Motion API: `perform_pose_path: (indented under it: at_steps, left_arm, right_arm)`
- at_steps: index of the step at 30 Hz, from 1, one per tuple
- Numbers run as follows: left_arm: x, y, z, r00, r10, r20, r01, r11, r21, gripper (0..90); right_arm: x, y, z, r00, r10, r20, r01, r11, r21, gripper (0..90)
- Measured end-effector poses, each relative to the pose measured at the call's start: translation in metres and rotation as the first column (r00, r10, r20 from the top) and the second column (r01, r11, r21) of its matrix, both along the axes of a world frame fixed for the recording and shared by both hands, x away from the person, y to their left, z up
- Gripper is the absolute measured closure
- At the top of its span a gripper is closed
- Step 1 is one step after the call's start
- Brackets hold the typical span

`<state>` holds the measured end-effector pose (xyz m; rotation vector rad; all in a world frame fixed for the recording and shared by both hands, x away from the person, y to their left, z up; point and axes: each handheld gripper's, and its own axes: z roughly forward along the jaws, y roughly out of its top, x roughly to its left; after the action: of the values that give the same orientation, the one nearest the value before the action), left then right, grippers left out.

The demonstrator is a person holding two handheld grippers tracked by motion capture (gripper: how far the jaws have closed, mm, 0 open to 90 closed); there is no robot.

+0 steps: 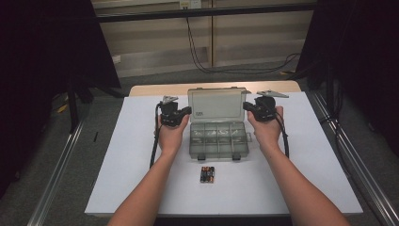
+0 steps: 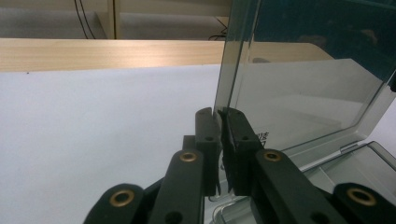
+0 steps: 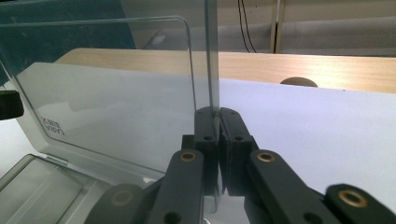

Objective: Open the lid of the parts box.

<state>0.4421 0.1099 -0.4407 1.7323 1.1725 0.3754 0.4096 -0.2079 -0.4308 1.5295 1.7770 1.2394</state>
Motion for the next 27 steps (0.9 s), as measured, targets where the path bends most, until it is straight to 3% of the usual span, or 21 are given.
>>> perform_pose_path:
  at_steps: [5,15,22,27]
  left_arm:
    - [0.005,0.0,0.0,0.9999,-0.004,-0.016,0.004,1.0,0.003,86.7]
    - [0.016,-0.001,0.0,0.9969,0.007,-0.079,-0.007,1.0,0.001,87.6]
    - [0.026,0.0,0.001,0.9885,0.01,-0.151,-0.009,0.9999,0.006,88.2]
    - [0.032,0.001,-0.001,0.9819,0.001,-0.189,-0.005,0.9998,-0.021,88.1]
  right_arm:
    - [0.004,-0.001,-0.003,1.0,-0.004,-0.002,0.004,0.9999,0.012,86.8]
    - [0.019,-0.003,-0.006,0.9984,-0.011,-0.056,0.013,0.9991,0.039,86.8]
    - [0.026,-0.003,-0.009,0.9963,-0.02,-0.084,0.025,0.9984,0.05,87.0]
    - [0.032,-0.007,-0.013,0.9943,-0.012,-0.106,0.02,0.9966,0.08,87.1]
